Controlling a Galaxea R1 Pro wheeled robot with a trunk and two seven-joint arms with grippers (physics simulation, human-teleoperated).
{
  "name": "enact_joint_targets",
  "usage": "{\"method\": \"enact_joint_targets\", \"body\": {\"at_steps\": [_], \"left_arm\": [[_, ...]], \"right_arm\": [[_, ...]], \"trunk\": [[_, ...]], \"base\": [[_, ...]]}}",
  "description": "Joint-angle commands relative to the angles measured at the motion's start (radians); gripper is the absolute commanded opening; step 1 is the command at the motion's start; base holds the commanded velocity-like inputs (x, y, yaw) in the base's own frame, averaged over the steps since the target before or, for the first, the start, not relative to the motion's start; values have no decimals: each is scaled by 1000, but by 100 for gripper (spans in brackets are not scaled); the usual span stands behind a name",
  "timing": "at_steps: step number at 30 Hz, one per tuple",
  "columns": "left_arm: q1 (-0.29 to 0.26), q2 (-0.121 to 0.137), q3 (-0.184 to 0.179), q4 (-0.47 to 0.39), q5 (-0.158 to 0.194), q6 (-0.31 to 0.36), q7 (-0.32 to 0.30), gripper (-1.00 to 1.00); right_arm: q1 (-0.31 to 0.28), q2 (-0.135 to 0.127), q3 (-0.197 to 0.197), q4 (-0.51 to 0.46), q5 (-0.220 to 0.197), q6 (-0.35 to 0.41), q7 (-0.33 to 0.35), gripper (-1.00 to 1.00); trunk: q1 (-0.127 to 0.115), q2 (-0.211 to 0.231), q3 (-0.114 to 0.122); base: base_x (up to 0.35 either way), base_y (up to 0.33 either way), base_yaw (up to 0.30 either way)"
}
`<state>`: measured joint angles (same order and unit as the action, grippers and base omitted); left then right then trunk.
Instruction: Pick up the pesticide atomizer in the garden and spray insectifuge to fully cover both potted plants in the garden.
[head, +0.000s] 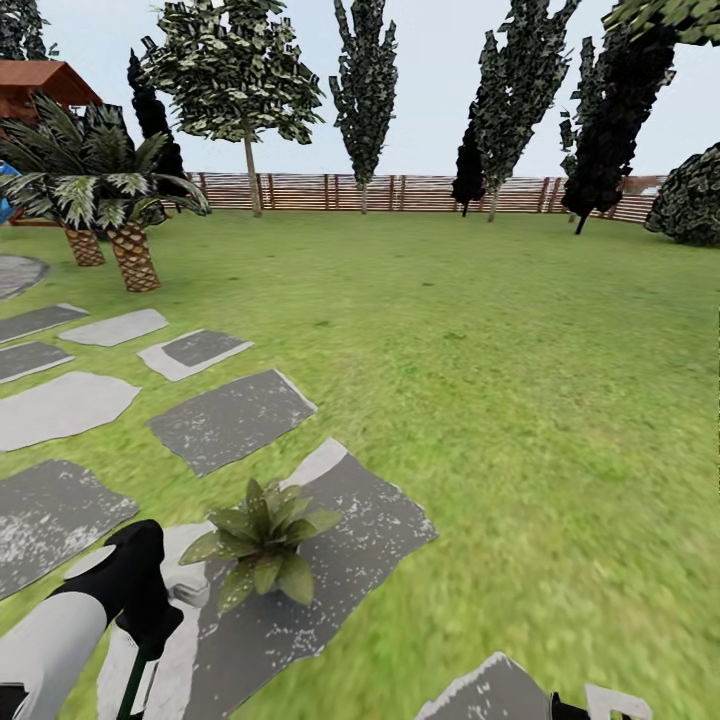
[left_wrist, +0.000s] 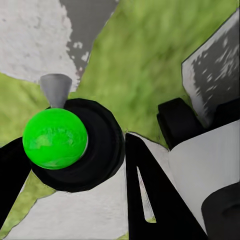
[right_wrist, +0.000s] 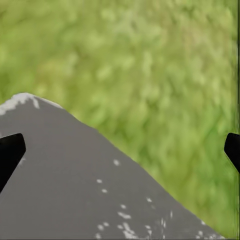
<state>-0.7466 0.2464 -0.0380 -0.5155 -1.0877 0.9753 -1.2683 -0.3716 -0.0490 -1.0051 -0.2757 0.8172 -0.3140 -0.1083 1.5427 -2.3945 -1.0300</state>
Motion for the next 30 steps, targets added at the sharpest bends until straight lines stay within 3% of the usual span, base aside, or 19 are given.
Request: {"method": "enact_joint_targets", "body": {"at_steps": [1,8,18,25,30], "left_arm": [[0,1,-3,-3,-6,10,-10,-100],[-2,-1,-4,-55,-6,12,-23,-100],[-11,-2,-7,-86,-6,13,-28,-100],[-16,-2,-13,-85,-7,11,-33,-100],[-23,-10,-27,-86,-36,8,-153,-100]], "right_arm": [[-1,0,-7,2,11,-5,-3,100],[-1,0,-6,3,11,-5,-5,100],[-1,0,-6,3,11,-5,-5,100],[-1,0,-6,3,11,-5,-5,100],[-1,-3,-7,1,11,-4,-2,100]], "trunk": [[0,0,-1],[0,0,-1],[0,0,-1],[0,0,-1],[0,0,-1]], "base": [[0,-265,1],[-40,-268,44],[-15,-275,267],[140,-294,251],[171,-294,35]]}}
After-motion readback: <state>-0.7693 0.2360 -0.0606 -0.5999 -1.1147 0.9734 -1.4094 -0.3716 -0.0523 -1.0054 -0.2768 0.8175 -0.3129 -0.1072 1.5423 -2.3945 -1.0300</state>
